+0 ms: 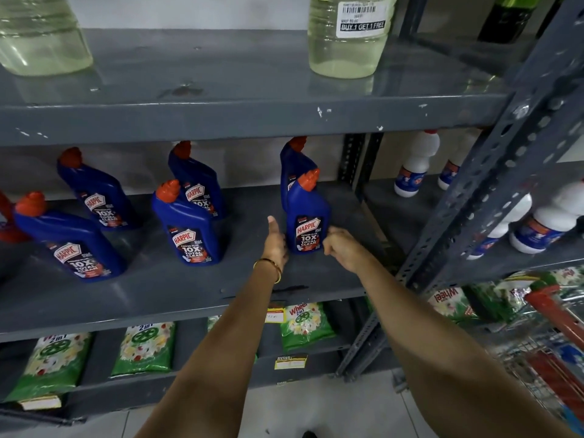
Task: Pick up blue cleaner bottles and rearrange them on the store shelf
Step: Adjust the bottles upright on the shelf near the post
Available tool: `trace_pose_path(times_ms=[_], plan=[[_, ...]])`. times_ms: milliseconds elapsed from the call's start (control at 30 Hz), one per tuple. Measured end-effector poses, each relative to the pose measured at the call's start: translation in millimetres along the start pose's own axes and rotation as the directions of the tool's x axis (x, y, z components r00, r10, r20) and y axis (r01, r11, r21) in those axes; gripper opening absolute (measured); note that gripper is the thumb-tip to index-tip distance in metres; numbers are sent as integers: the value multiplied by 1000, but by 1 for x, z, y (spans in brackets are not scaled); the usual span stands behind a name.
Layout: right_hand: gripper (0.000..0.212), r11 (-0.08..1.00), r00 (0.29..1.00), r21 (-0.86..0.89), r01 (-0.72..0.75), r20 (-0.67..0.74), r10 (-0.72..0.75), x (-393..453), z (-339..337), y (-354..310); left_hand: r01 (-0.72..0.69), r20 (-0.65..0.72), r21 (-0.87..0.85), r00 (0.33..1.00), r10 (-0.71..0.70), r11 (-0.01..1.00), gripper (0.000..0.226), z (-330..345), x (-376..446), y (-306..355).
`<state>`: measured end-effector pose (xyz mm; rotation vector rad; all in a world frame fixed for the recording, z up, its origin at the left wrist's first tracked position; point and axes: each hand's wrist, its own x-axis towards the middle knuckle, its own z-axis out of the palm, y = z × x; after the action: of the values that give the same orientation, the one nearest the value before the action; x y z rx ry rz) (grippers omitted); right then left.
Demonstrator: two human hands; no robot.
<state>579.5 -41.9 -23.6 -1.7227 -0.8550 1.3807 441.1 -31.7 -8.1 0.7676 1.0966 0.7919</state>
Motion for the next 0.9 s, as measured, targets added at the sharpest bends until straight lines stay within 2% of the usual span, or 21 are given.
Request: trace_pose_path(times_ms=[67,167,333,533,600,700,833,900], plan=[[63,1000,1000,-10,-2,11,3,2,1,2,1,9,-18,1000,-1,1000,82,2,-1,-2],[76,999,1000,-45,-11,7,11,2,1,8,17,40,-17,999,-17,1000,81,1,-1,-7],[81,983,999,-184,21,40,-14,-1,3,17,19,55,26,998,-20,999,82,-2,5,-15],[79,964,998,-261,52,33,-45,-7,-1,24,14,66,26,998,-15,1000,81,-5,10,-23],[79,959,998,-276,59,38,-51,-10,-3,28,8,47,25,999,-10,1000,81,-8,12,-27],[82,957,998,-285,54,32,-47,-15,-2,33,-13,-16,123,1000,15,992,83,-11,11,-33],[83,956,998,-287,54,34,-46,-23,0,38,25,45,8,999,-25,1000,85,-12,3,-38],[85,960,998,-274,58,35,-50,-26,0,42,17,36,29,999,-18,999,85,-11,-1,-39]])
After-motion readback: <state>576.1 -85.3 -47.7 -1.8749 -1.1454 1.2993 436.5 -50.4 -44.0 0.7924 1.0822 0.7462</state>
